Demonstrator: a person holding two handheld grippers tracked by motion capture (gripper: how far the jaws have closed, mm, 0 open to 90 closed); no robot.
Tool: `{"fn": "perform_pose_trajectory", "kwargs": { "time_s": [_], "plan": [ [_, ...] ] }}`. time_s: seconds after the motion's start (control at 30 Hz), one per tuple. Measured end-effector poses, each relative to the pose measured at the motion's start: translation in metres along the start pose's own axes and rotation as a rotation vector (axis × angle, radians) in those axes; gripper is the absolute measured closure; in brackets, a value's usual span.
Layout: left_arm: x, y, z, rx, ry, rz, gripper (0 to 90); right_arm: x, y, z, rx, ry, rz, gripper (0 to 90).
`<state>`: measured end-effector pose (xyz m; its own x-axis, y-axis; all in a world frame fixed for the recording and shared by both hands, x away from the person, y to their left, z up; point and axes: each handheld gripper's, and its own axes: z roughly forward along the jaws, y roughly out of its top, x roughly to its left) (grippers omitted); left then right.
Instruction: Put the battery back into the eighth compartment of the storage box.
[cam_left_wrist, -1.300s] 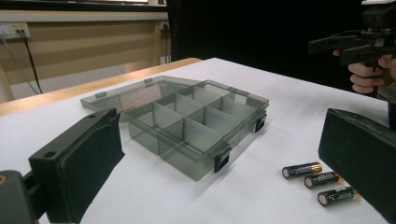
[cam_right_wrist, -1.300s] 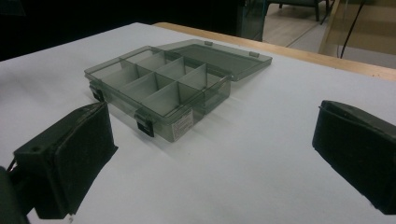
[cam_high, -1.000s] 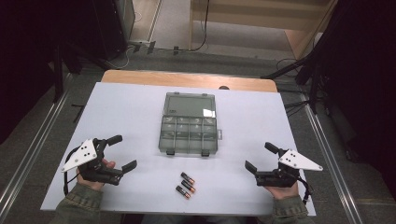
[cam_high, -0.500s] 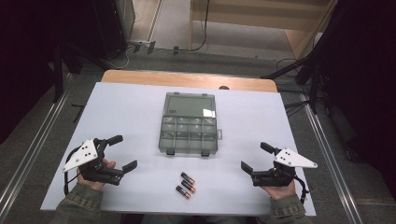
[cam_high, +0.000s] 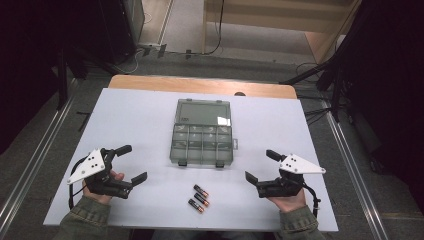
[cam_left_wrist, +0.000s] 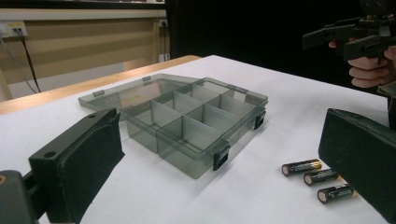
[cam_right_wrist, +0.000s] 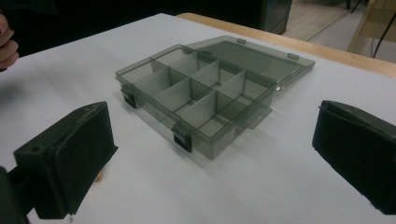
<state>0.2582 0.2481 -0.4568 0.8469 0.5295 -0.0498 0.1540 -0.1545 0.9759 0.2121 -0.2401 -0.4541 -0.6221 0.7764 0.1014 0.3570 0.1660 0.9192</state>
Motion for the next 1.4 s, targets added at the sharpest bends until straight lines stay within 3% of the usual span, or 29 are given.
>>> {"fn": "perform_pose_trajectory", "kwargs": {
  "time_s": [0.37,0.57,1.13,1.4],
  "plan": [
    [0.0,0.0,0.0,0.0,0.004,0.003,0.0,0.016,0.007,0.02,0.051,0.051,-0.035,0.0],
    [0.0,0.0,-0.001,-0.002,0.006,0.002,0.0,0.025,0.009,0.036,0.114,0.076,-0.055,0.0],
    [0.0,0.0,-0.001,-0.004,0.004,0.001,0.0,0.047,0.013,0.069,0.209,0.131,-0.092,0.1],
    [0.0,0.0,-0.001,-0.003,0.003,0.002,0.0,0.057,0.014,0.086,0.284,0.152,-0.121,0.6]
  ]
}}
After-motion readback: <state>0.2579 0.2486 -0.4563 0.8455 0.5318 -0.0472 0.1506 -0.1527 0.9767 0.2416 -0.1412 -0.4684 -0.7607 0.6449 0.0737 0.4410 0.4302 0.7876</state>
